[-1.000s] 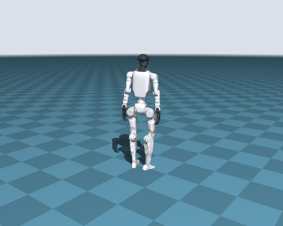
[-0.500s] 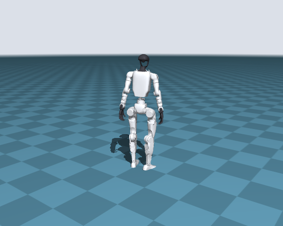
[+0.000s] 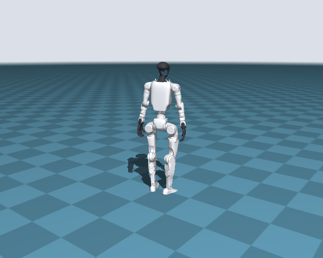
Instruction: In place motions
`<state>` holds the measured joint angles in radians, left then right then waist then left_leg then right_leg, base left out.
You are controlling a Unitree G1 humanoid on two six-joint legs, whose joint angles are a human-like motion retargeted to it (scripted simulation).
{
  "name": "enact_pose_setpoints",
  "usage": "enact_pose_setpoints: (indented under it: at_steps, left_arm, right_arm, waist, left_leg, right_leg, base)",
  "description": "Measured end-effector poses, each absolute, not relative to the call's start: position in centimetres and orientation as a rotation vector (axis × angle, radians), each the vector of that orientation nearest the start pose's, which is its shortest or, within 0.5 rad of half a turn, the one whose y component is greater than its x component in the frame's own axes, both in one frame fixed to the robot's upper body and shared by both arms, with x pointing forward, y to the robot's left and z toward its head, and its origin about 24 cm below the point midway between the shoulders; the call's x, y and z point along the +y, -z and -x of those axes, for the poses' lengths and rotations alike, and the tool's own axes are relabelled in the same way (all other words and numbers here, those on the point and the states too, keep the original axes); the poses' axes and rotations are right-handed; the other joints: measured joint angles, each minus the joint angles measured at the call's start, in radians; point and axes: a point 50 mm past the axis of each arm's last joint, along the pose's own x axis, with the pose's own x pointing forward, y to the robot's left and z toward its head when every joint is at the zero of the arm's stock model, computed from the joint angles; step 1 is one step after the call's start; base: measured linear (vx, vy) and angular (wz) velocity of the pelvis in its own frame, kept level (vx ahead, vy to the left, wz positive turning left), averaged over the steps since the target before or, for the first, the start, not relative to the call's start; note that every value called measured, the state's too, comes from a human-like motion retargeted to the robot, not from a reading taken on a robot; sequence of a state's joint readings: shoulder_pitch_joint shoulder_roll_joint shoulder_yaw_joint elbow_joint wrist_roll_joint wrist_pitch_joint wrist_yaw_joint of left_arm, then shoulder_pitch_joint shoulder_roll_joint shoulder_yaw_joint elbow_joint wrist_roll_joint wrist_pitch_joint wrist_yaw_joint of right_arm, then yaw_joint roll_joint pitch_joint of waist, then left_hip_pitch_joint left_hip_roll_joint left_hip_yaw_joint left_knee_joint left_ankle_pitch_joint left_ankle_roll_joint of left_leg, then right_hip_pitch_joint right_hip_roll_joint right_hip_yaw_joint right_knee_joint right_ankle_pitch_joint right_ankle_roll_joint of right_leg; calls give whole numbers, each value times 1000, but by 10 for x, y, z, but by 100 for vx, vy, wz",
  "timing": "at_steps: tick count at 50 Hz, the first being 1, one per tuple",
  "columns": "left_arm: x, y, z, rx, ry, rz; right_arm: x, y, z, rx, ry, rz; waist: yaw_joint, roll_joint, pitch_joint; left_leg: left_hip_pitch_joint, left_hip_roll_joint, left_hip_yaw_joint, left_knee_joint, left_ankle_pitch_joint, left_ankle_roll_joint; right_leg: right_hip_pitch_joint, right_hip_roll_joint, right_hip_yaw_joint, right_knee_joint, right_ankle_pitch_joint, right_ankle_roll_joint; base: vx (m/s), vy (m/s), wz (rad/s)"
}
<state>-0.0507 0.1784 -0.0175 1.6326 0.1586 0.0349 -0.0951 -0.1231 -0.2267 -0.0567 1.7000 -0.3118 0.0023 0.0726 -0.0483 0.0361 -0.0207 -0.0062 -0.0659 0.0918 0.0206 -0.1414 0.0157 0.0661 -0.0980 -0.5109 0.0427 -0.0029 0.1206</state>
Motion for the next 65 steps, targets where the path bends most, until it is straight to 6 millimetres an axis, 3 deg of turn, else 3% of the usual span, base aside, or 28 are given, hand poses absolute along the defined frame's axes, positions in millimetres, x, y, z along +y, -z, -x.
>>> enact_pose_setpoints:
  at_steps: [3,7,10,13,18,25,30,34,41,47,51,57,61,65]
  left_arm:
    - [223,168,-70,1504,17,-155]
    - [225,143,-162,1249,-11,-75]
    - [226,108,-230,1044,-5,-34]
    - [219,65,-288,856,-3,7]
    - [203,-10,-358,578,-9,46]
    - [185,-100,-407,277,-15,162]
    - [176,-134,-418,173,28,219]
    - [172,-145,-421,144,74,204]
    - [172,-143,-421,134,50,222]
    - [175,-123,-415,167,22,222]
    - [182,-88,-402,237,-1,196]
    - [206,-6,-353,462,-20,85]
    - [230,49,-301,646,-29,-112]
    - [248,98,-235,874,0,-278]
  right_arm:
    - [-236,161,-88,1438,-22,244]
    - [-222,133,-183,1161,-15,97]
    - [-206,97,-250,948,-75,47]
    - [-193,54,-305,765,-137,41]
    - [-179,-20,-366,510,-148,11]
    - [-184,-117,-411,202,-93,-36]
    - [-199,-165,-422,67,-39,34]
    - [-204,-179,-423,31,-50,65]
    - [-207,-172,-421,39,-38,43]
    - [-211,-150,-416,80,-38,55]
    - [-213,-115,-405,140,-27,118]
    - [-212,-31,-365,327,-40,225]
    - [-219,34,-317,544,-57,321]
    - [-227,95,-247,829,-84,360]
  waist:
    - [-4,2,-26]
    - [2,11,-52]
    - [2,12,-63]
    - [4,3,-77]
    - [13,-2,-106]
    - [28,-3,-137]
    - [35,-5,-151]
    - [37,-8,-161]
    - [40,-5,-169]
    - [44,-1,-175]
    - [37,1,-179]
    - [16,-1,-169]
    - [8,-5,-143]
    - [8,-9,-109]
  left_leg:
    - [-10,-5,-16,2,6,-1]
    - [-21,-1,-12,5,10,-3]
    - [-25,0,-13,8,12,-3]
    - [-27,0,-15,12,11,-2]
    - [-32,-2,-15,13,7,0]
    - [-45,-6,-18,15,2,5]
    - [-55,-9,-25,16,1,6]
    - [-57,-13,-30,16,1,7]
    - [-55,-14,-27,17,-2,9]
    - [-51,-13,-21,16,-4,10]
    - [-44,-16,-22,16,-5,11]
    - [-26,-19,-25,15,-5,11]
    - [-15,-18,-23,14,-5,10]
    - [-5,-16,-17,12,-6,8]
  right_leg:
    - [-6,1,-18,-5,2,-10]
    - [-17,3,-14,-2,1,-14]
    - [-18,3,-16,0,2,-16]
    - [-17,4,-18,0,2,-15]
    - [-23,4,-17,2,2,-12]
    - [-34,4,-17,3,3,-5]
    - [-36,3,-23,2,4,0]
    - [-35,3,-29,0,5,2]
    - [-36,3,-25,1,6,2]
    - [-36,4,-20,1,5,0]
    - [-29,4,-21,1,5,-1]
    - [-12,4,-25,-2,4,-3]
    - [-4,3,-21,0,3,-3]
    - [0,2,-15,2,2,-5]
  base:
    - [-4,1,-12]
    - [-8,2,-5]
    - [-9,0,5]
    - [-2,0,2]
    - [0,0,0]
    - [0,0,0]
    - [0,0,0]
    - [0,0,0]
    - [0,0,0]
    - [3,0,-2]
    - [8,1,1]
    - [2,0,1]
    - [0,0,0]
    - [0,0,0]
